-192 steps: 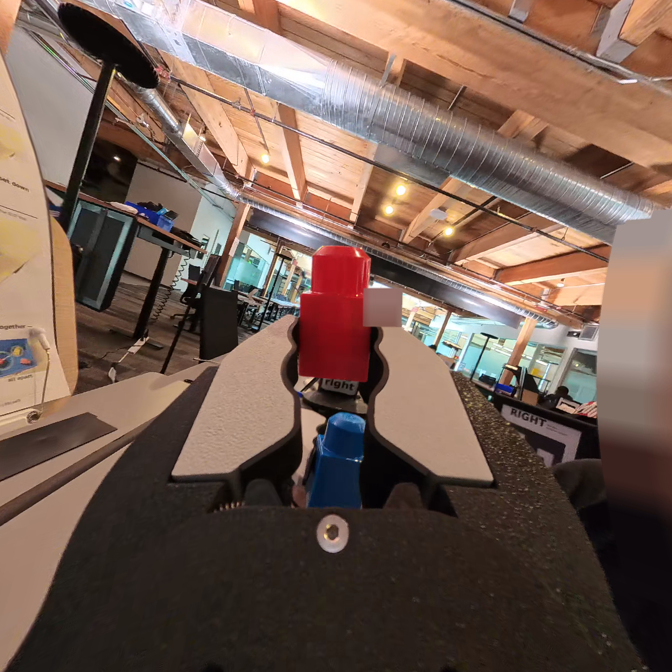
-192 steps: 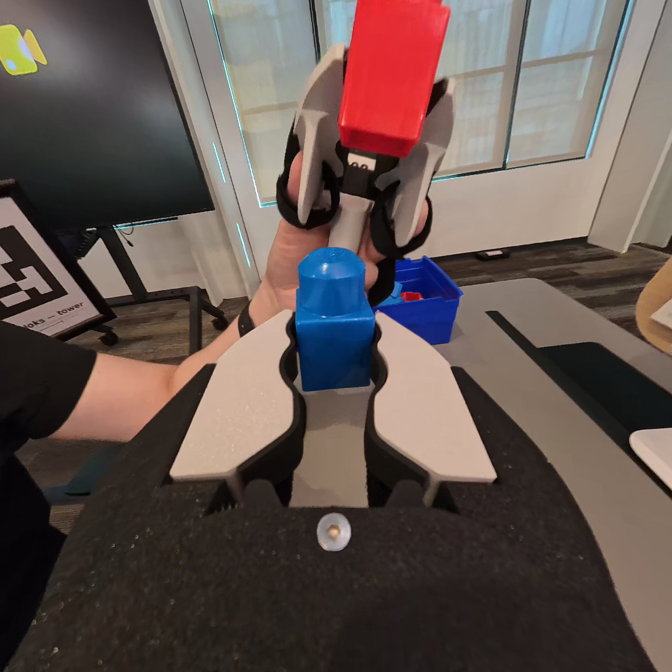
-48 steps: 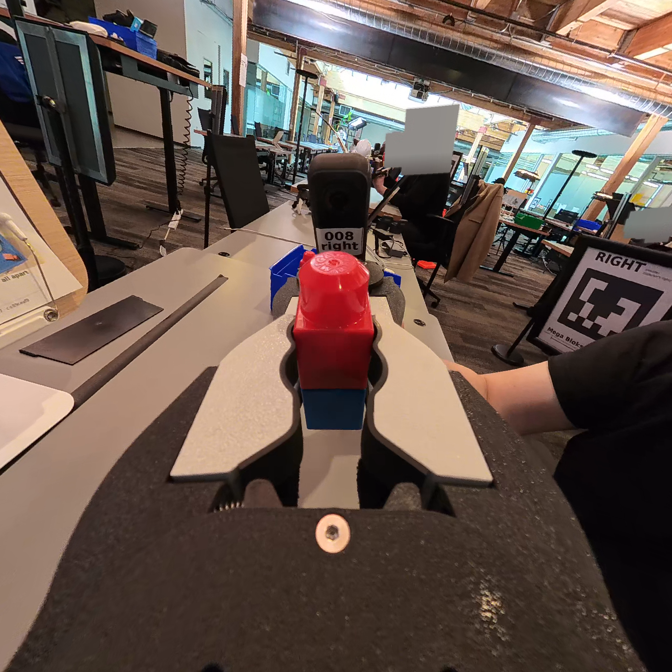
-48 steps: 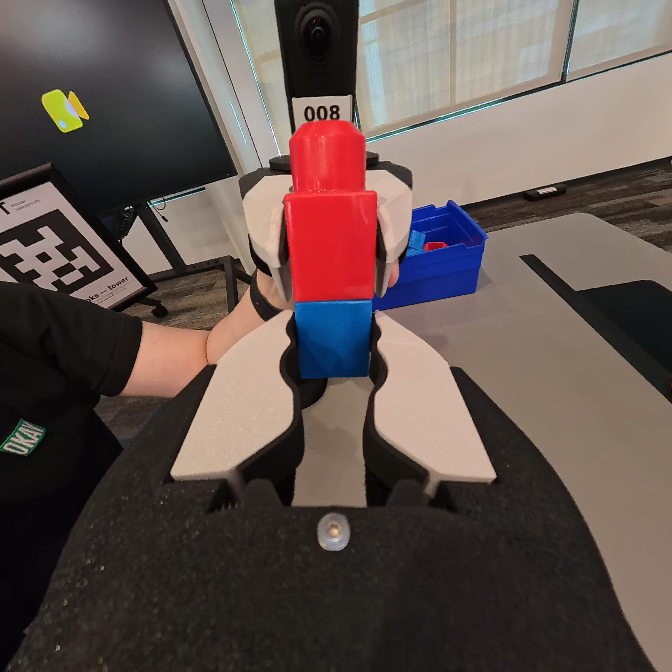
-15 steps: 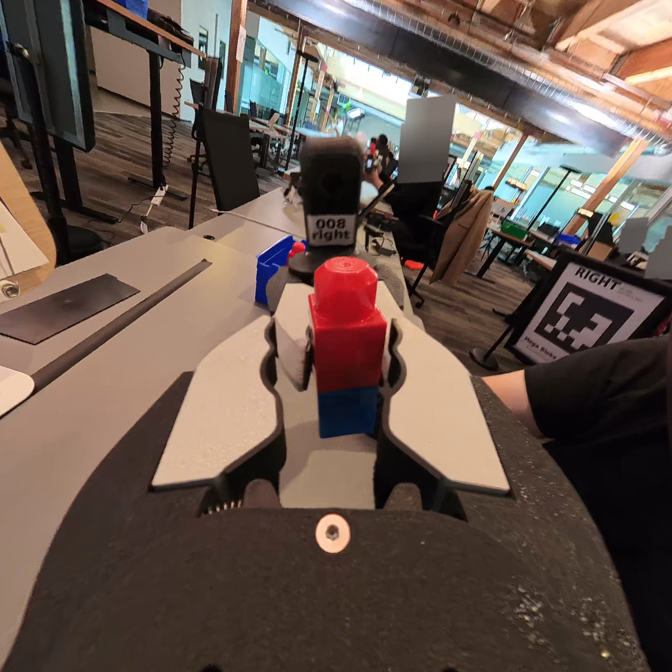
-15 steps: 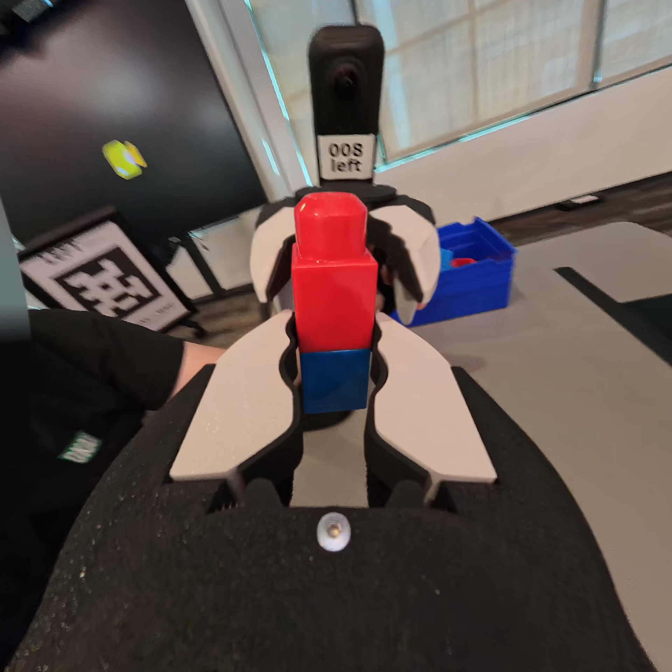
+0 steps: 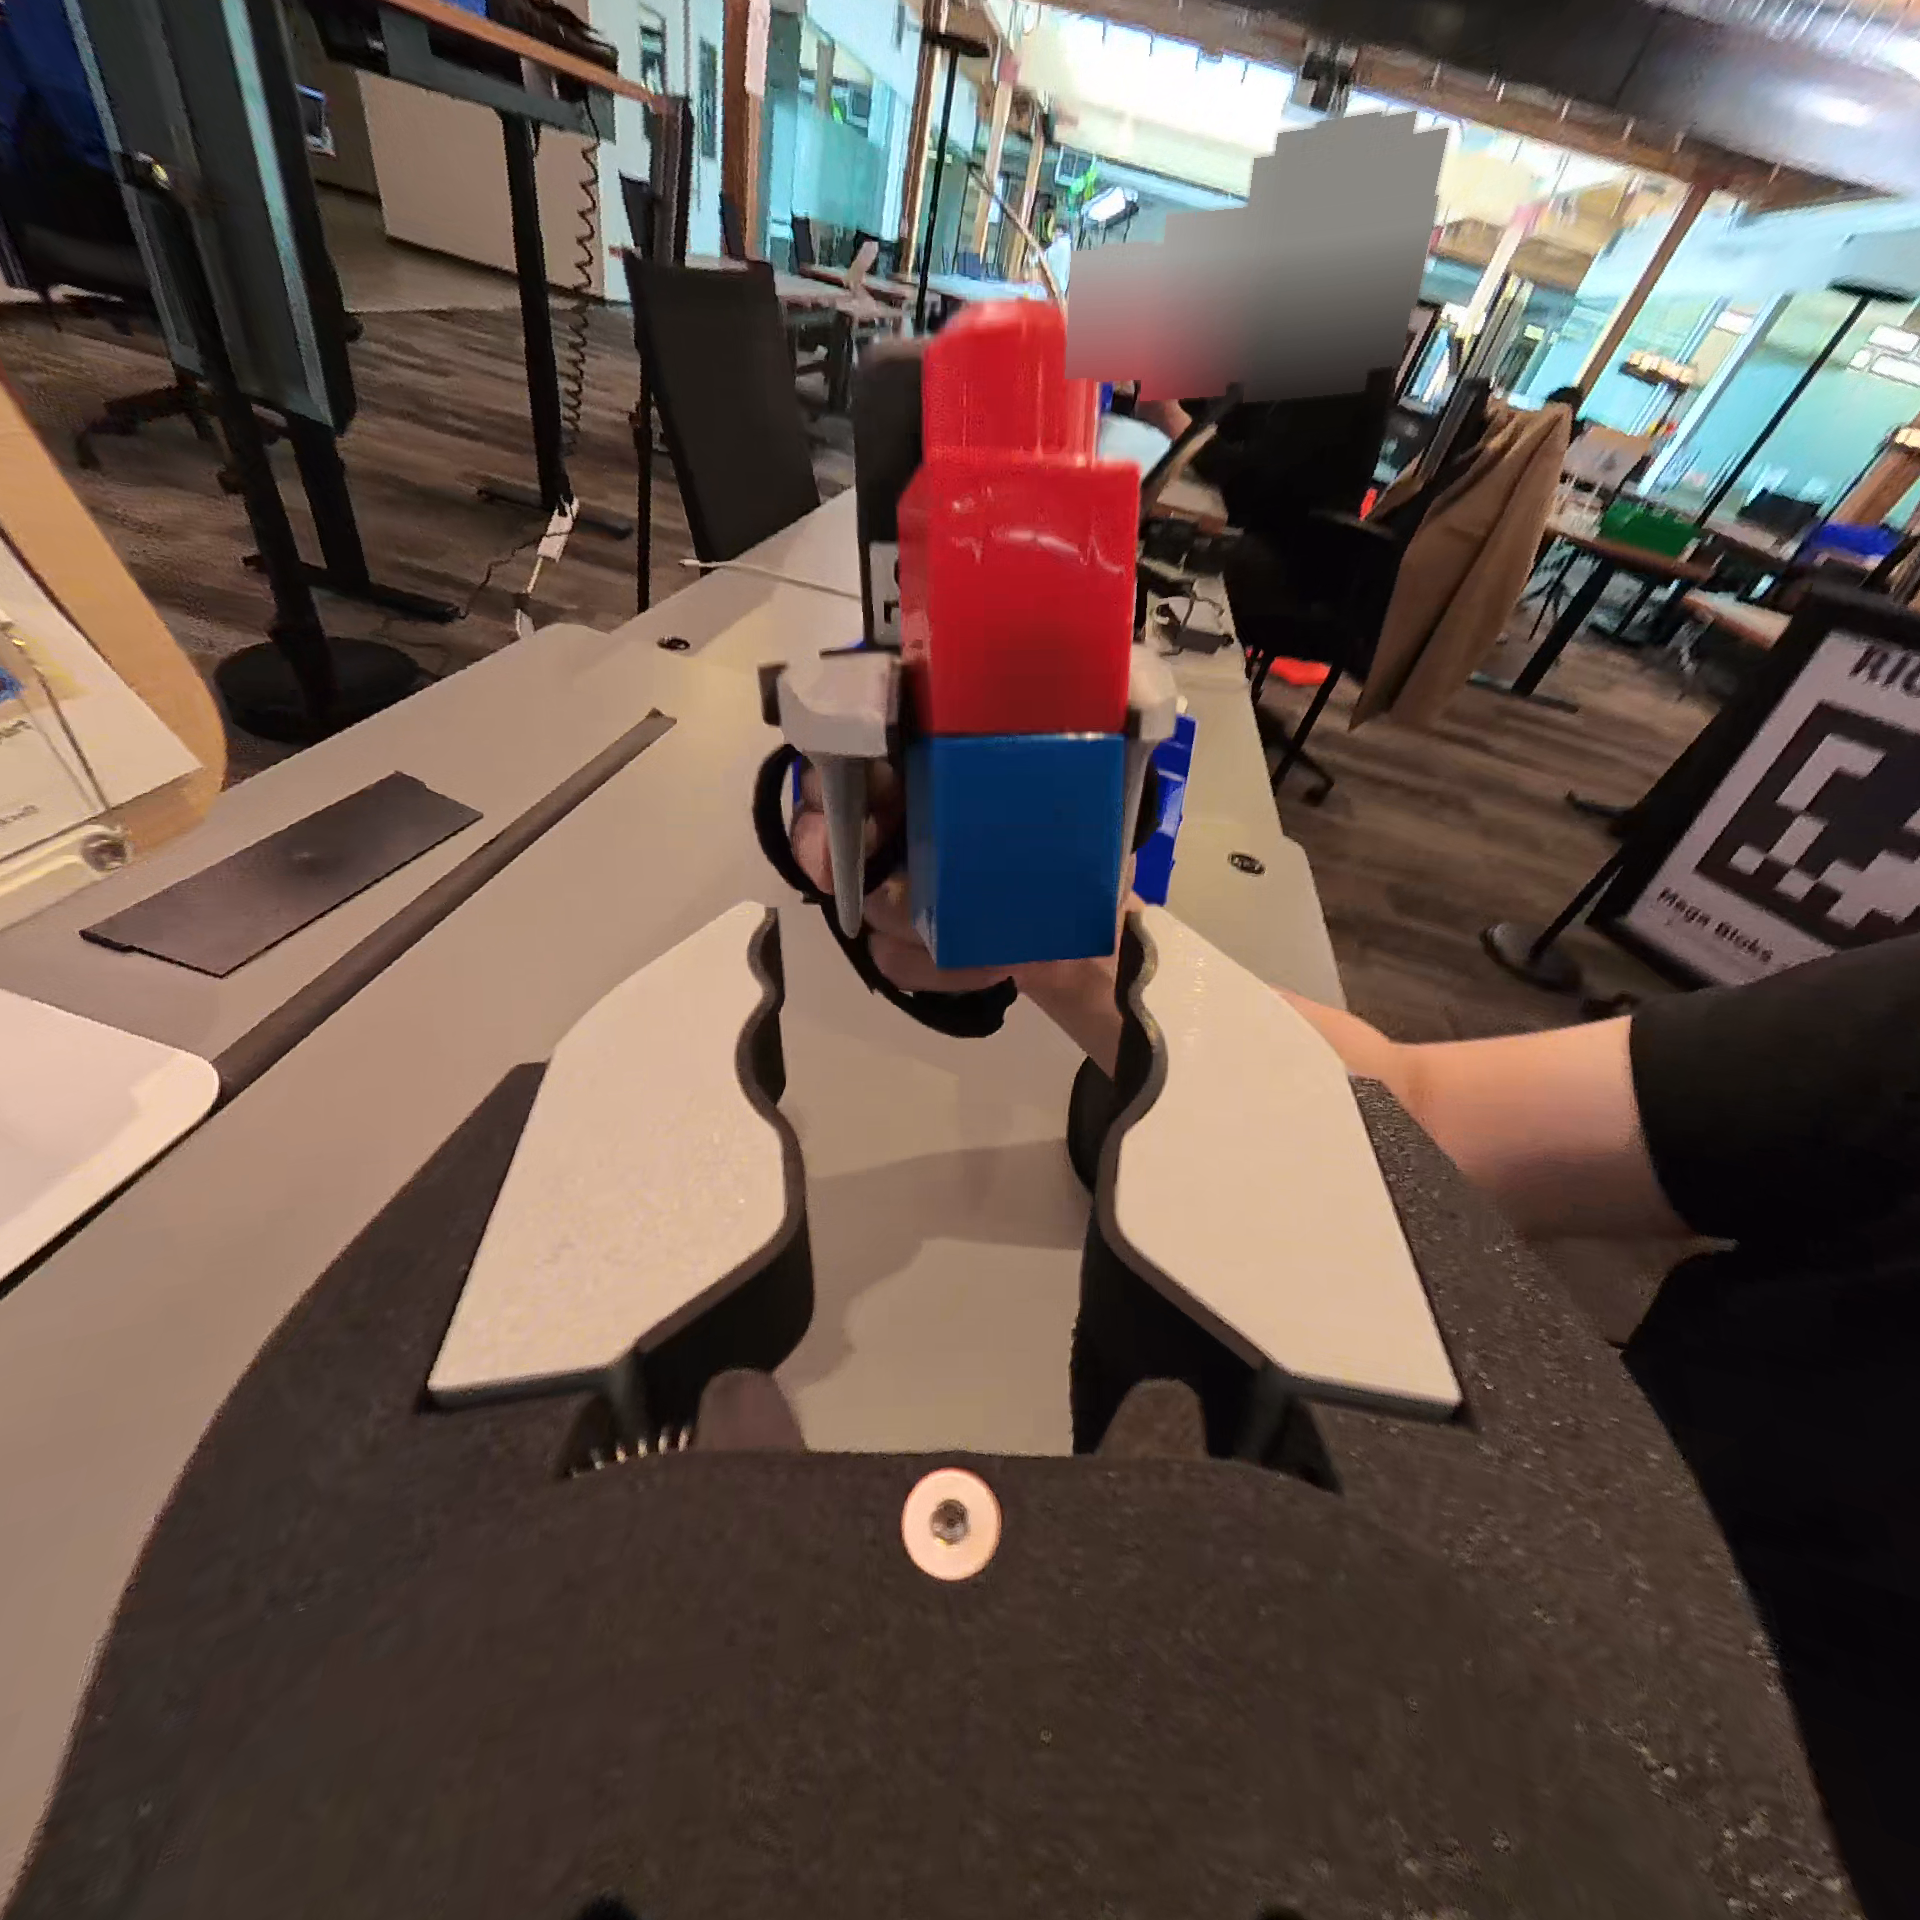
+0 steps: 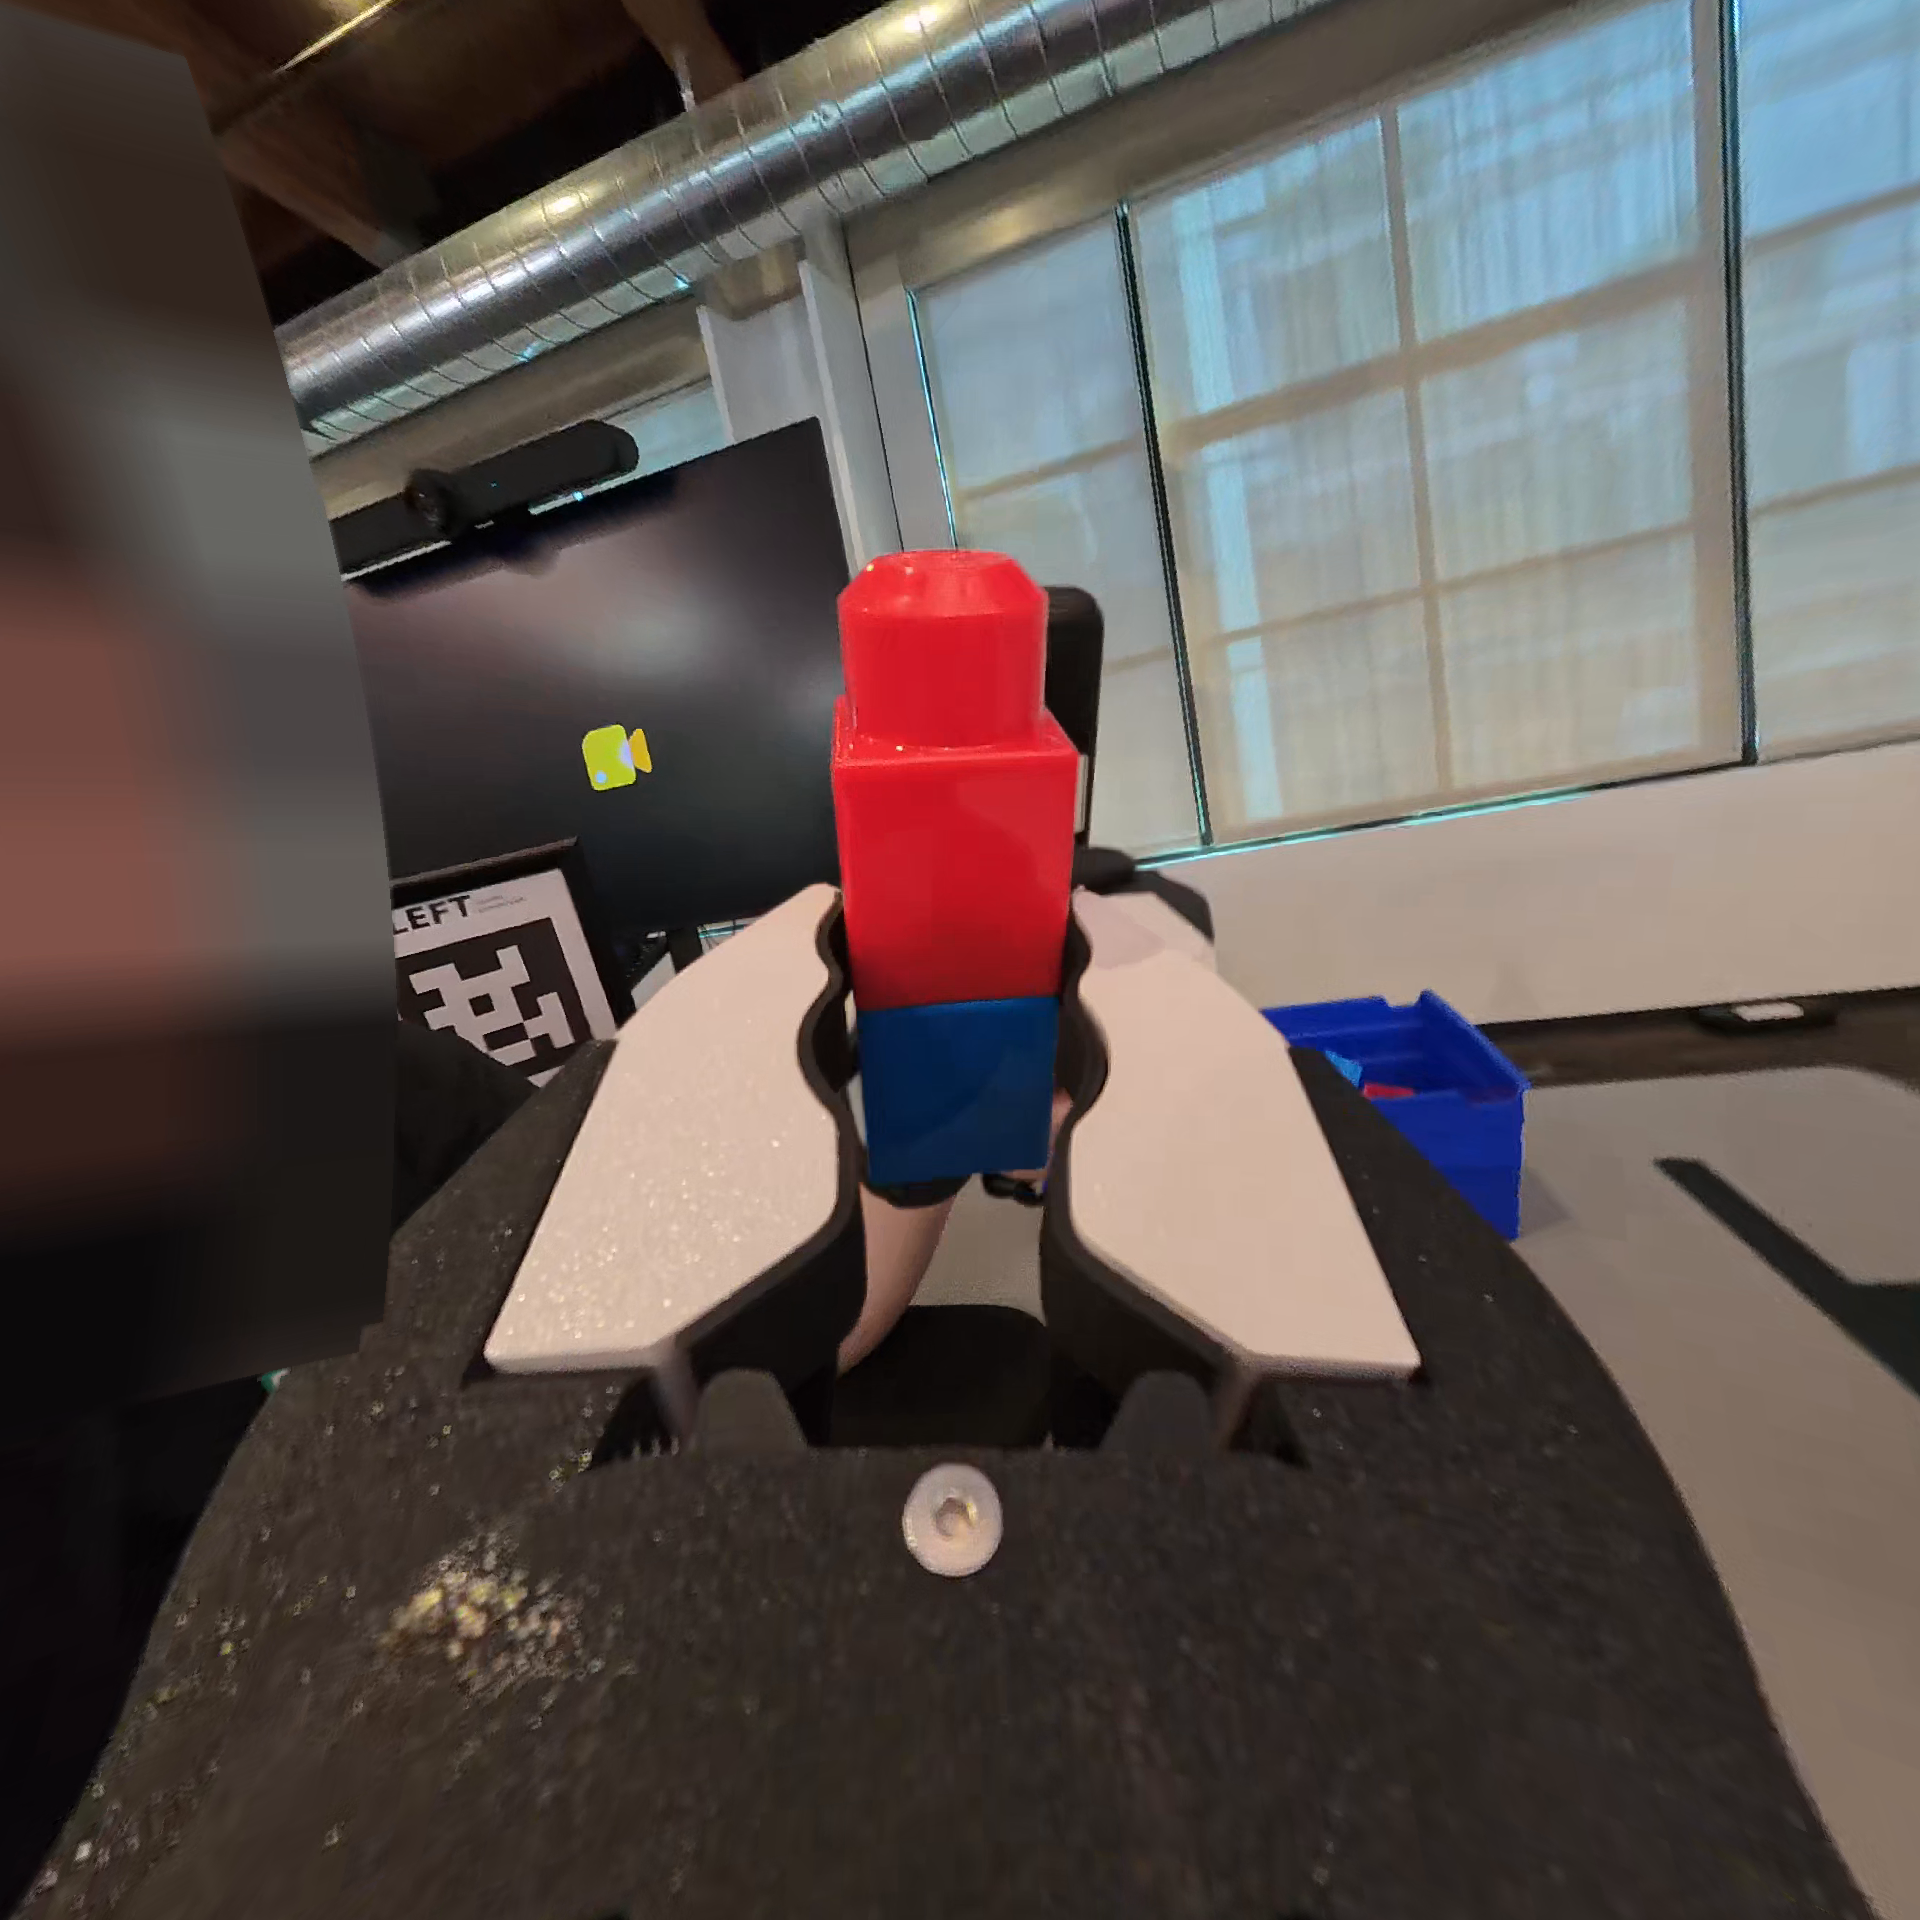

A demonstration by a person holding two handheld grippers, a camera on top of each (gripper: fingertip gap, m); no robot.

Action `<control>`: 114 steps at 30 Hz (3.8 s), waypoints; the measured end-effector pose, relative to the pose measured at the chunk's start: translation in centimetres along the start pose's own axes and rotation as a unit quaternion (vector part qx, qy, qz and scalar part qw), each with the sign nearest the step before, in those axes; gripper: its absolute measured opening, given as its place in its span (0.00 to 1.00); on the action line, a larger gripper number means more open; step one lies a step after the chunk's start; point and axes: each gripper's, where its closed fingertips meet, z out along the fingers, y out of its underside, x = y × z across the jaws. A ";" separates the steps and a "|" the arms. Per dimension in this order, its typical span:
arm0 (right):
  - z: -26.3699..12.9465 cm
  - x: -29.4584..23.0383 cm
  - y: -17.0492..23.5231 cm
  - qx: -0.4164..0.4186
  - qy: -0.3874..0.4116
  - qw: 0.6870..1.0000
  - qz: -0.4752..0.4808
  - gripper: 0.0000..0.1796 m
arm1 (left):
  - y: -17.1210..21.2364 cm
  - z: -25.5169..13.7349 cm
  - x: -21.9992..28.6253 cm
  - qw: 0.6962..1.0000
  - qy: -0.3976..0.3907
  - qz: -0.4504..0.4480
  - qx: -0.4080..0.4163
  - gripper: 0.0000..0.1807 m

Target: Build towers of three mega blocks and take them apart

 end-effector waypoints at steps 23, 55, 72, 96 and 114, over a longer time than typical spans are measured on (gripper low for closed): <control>-0.4 -1.0 -0.5 -0.056 0.051 0.994 -0.083 0.22 | 1.1 2.3 1.6 0.997 -0.029 0.055 -0.040 0.20; -0.8 -0.8 1.6 -0.149 0.064 0.986 -0.042 0.20 | 2.9 2.3 1.5 0.993 -0.007 0.035 -0.110 0.19; -0.7 0.2 -1.1 -0.068 0.123 0.986 -0.085 0.35 | 0.4 1.2 0.9 0.999 0.032 0.017 -0.015 0.19; 0.6 -0.2 -0.6 -0.080 0.124 0.988 -0.048 0.21 | 0.8 2.1 1.3 0.999 0.033 0.028 -0.013 0.19; -4.5 -0.3 -4.0 -0.046 0.151 0.985 -0.063 0.20 | -2.4 -15.7 -4.2 0.953 -0.295 0.070 -0.014 0.29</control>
